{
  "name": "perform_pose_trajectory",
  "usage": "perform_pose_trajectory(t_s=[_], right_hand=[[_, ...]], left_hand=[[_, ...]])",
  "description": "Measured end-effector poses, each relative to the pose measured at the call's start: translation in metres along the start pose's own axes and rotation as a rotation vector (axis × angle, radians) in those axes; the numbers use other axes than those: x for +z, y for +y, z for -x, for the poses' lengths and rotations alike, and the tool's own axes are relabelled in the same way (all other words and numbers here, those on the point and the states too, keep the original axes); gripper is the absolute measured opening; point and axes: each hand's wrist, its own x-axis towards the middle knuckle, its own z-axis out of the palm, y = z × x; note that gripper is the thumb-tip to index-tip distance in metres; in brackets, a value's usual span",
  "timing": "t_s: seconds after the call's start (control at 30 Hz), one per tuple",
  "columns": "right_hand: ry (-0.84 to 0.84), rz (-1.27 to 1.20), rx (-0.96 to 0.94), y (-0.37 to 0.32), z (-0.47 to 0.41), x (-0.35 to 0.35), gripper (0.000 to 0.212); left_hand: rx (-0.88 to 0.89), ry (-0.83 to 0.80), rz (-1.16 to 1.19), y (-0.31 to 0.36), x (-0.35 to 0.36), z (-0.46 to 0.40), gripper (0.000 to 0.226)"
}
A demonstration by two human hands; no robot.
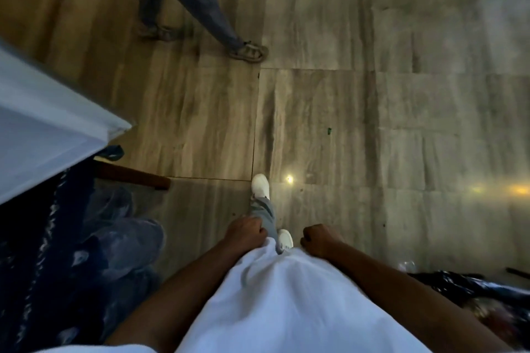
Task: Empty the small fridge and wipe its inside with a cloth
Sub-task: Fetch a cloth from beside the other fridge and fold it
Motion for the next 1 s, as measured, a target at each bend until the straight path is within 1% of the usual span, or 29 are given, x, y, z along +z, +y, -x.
perform_pose_trajectory(t_s=[0.07,0.2,0.33,0.47,0.6,0.7,0.83,1.0], right_hand=[[-0.003,-0.008,-0.004,-0.002,-0.004,-0.009,0.032],[0.013,-0.021,0.045,-0.01,-0.035,-0.056,0.035],[0.033,0.0,0.077,-0.025,-0.065,-0.111,0.035],[0.112,-0.011,0.074,-0.051,-0.095,-0.173,0.035],[0.196,0.004,0.028,-0.071,-0.121,-0.229,0.035],[0.218,0.018,-0.005,-0.079,-0.142,-0.263,0.034],[0.209,0.031,-0.061,-0.079,-0.176,-0.303,0.033],[0.196,0.119,-0.185,-0.081,-0.223,-0.39,0.036]], left_hand=[[0.0,-0.01,-0.027,0.003,-0.012,-0.009,0.037],[-0.014,-0.066,-0.016,0.008,-0.058,-0.052,0.041],[-0.061,-0.043,0.035,0.0,-0.11,-0.083,0.039],[-0.053,-0.029,0.036,-0.017,-0.162,-0.115,0.035],[-0.057,-0.059,0.023,-0.026,-0.193,-0.141,0.04],[-0.062,-0.071,0.062,-0.027,-0.211,-0.163,0.041],[-0.09,-0.059,0.062,-0.025,-0.237,-0.192,0.038],[-0.089,0.0,0.005,-0.005,-0.284,-0.236,0.041]])
